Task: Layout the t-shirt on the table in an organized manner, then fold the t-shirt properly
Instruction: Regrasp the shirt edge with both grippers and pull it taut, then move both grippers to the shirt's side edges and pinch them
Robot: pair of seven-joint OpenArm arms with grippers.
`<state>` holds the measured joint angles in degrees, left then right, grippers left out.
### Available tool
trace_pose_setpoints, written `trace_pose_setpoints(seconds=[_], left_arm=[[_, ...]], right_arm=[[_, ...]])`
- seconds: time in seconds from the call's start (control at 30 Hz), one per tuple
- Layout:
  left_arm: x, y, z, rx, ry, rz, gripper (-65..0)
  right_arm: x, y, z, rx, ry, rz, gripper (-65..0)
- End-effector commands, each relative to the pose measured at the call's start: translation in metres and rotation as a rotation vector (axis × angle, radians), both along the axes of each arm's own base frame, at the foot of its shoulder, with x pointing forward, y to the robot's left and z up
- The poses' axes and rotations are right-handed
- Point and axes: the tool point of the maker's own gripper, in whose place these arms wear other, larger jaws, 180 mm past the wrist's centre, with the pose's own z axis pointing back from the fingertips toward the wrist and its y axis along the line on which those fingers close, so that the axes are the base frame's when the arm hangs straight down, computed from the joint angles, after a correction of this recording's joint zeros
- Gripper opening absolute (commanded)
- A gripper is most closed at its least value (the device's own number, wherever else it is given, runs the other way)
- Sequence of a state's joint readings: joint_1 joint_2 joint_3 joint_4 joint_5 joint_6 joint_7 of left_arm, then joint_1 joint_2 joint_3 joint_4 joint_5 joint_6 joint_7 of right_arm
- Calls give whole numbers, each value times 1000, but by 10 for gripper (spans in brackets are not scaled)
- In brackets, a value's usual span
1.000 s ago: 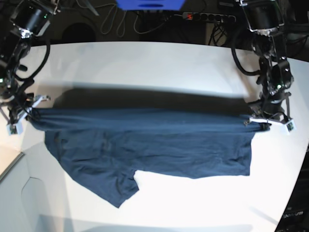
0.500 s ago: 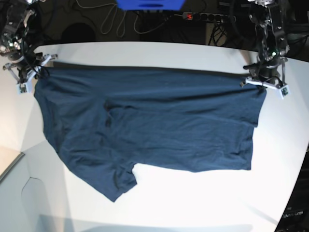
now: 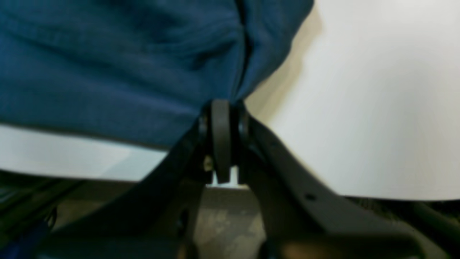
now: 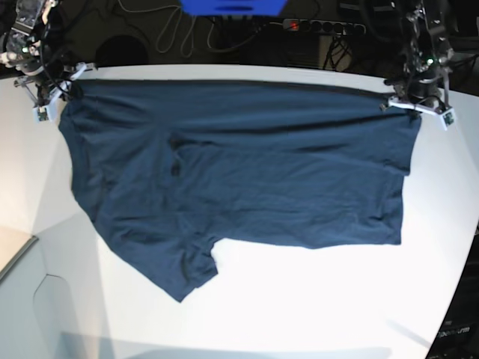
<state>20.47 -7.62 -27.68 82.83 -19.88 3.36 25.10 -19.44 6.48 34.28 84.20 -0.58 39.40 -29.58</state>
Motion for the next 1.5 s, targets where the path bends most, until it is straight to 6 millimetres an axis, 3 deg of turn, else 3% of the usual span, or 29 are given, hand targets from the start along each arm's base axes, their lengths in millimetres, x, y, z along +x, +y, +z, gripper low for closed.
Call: trace_pose_setpoints(seconds=[0.0, 0.2, 0.43, 0.5, 0.6, 0.73, 0.9, 1.0, 1.1, 1.2, 1.3, 1.47], left_arm=[[6, 8, 10, 34, -32, 2, -650], [18, 8, 15, 33, -57, 3, -650], [20, 6, 14, 28, -54, -2, -645], [20, 6, 16, 30, -58, -3, -607], [17, 5, 16, 31, -53, -7, -472], [21, 2, 32, 43, -96, -14, -337], [35, 3, 69, 77, -195, -13, -326], [45, 3, 84, 90, -239, -20, -326], [69, 5, 99, 101, -298, -19, -325], [94, 8, 106, 88, -337, -2, -325], [117, 10, 107, 64, -365, 17, -325], [151, 11, 96, 7, -366, 46, -263]], right_arm=[[6, -5, 8, -13, -29, 12, -650], [4, -7, 8, -15, -26, 7, -650], [4, -8, 10, -18, -30, 6, -481], [6, -8, 11, -18, -36, 5, -450], [13, -11, 26, -40, -85, -14, -443], [23, -20, 59, -87, -186, -72, -440], [59, -15, 95, -113, -313, -72, -439], [96, -12, 111, -105, -387, -55, -435], [144, -1, 120, -58, -447, -14, -387], [195, 11, 116, -17, -441, 50, -328], [237, 25, 97, 27, -376, 82, -300], [291, 51, 80, 105, -336, 124, -298]])
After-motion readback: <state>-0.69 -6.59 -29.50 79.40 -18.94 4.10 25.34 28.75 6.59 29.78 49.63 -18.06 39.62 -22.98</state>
